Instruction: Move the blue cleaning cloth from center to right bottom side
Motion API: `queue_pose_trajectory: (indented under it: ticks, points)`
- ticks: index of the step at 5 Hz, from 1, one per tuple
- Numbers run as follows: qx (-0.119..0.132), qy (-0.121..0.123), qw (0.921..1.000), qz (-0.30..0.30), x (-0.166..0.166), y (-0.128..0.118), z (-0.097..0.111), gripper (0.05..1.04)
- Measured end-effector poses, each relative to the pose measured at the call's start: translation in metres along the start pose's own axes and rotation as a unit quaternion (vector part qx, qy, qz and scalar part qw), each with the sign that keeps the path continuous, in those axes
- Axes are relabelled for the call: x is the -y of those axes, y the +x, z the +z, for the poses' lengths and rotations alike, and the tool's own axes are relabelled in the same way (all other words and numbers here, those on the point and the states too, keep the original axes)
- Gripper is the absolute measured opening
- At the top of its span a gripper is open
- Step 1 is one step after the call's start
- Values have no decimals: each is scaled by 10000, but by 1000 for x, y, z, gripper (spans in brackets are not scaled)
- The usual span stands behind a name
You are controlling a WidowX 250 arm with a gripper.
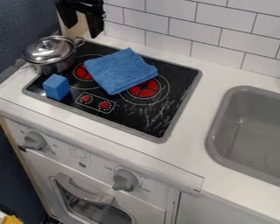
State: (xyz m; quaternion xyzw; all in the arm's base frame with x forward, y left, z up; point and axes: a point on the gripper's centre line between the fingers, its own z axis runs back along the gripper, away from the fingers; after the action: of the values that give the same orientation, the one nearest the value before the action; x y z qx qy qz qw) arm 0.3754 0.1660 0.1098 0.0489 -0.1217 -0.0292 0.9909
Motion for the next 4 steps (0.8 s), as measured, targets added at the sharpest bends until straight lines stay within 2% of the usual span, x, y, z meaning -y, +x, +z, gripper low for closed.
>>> queue_pose_trajectory:
  ticks: [1, 3, 4]
  points:
    - [-166, -96, 9998, 0, 3, -5, -14, 998]
    - [-352, -340, 9959, -758, 56, 13, -37, 998]
    - [-348, -364, 9935, -1024, 74, 24, -49, 998]
